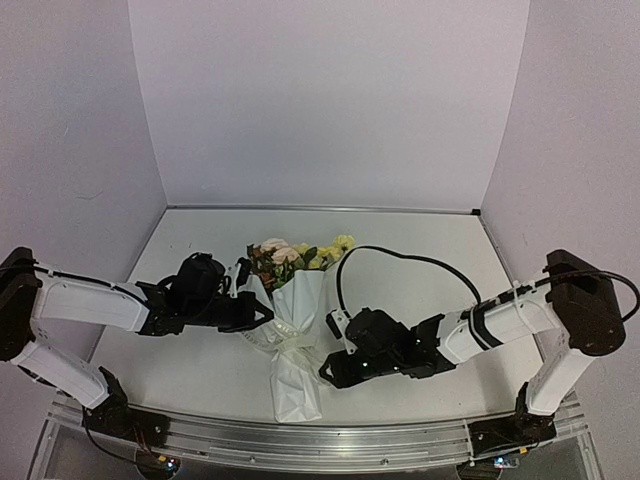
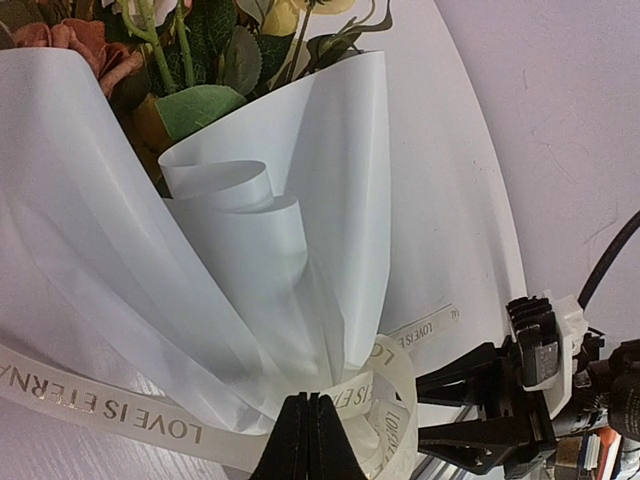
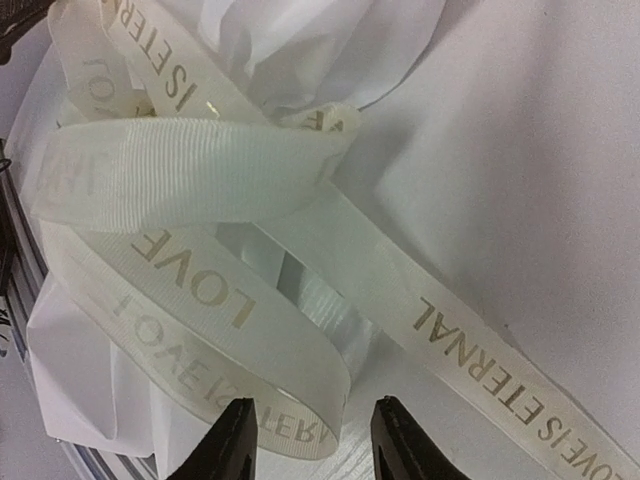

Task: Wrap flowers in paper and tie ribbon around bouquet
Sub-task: Cross the half-tied ribbon over the folded bouquet, then tie the half-tied ribbon around the folded bouquet.

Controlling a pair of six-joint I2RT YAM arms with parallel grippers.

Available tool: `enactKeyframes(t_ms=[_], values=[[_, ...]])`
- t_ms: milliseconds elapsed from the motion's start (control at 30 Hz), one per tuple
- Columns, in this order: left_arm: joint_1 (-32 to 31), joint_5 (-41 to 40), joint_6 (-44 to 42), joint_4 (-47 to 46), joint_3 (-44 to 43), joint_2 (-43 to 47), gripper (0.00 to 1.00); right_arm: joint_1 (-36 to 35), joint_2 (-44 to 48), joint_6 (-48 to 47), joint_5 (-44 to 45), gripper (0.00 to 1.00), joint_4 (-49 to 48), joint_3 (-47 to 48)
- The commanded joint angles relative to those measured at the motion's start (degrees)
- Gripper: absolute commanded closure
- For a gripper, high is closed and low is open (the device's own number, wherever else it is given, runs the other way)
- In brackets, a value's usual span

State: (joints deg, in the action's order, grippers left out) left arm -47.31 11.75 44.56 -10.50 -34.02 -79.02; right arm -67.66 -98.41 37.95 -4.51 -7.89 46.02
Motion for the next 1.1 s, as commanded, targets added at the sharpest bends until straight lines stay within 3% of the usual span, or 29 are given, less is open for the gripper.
enactKeyframes(t_ms=[0,233,633,1067], values=[[0.0,-1.5,-1.1,0.1,-0.5,2.1,1.00,0.0,-2.2,0.2,2.0,0.69,1.8,3.6],[0.0,-3.3,-0.8,3.2,0.6,4.9,1.00,0.0,-0.5,2.0,7.7,1.00,9.1,5.3],[0.0,-4.9,0.4,9.1,3.1,8.1,1.00,1.2,1.4,5.4,17.9,1.00,27.3,12.6],[0.0,-11.4,4.9,17.0,5.3,10.8,1.00,5.2,-2.7,12.1,18.3,1.00,31.4,14.7]])
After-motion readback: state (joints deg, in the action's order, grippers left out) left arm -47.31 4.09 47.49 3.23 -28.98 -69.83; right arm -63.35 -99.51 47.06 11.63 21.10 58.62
